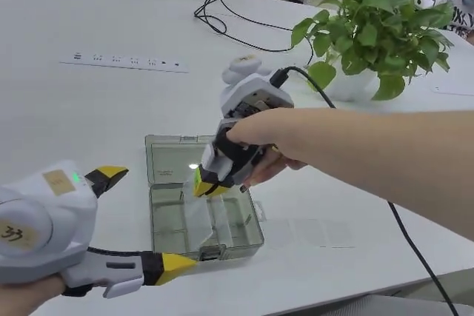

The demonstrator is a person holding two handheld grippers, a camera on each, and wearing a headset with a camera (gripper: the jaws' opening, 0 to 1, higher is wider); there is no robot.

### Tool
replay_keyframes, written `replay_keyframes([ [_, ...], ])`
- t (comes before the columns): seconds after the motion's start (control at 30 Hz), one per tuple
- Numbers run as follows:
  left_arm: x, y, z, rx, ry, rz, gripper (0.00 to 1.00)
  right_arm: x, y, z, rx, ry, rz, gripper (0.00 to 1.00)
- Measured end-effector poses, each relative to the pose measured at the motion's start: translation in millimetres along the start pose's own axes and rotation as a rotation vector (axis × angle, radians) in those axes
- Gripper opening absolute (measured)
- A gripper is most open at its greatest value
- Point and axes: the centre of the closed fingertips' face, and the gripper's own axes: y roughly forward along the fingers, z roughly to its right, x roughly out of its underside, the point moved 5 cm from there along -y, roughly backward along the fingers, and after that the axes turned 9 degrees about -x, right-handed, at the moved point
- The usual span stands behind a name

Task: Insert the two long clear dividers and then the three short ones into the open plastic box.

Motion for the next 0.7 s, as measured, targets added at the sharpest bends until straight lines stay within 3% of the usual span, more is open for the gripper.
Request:
replay_keyframes([
  [0.17, 0.3, -0.1, -1.6, -0.005, -0.006, 0.004, 0.99, -12.2, 5.3, 6.6, 0.006, -0.002, -0.003, 0.02],
  [0.7, 4.0, 0.0, -2.5, -0.005, -0.019, 0.006, 0.97, -6.0, 11.9, 8.4, 0.05, -0.02, -0.005, 0.02],
])
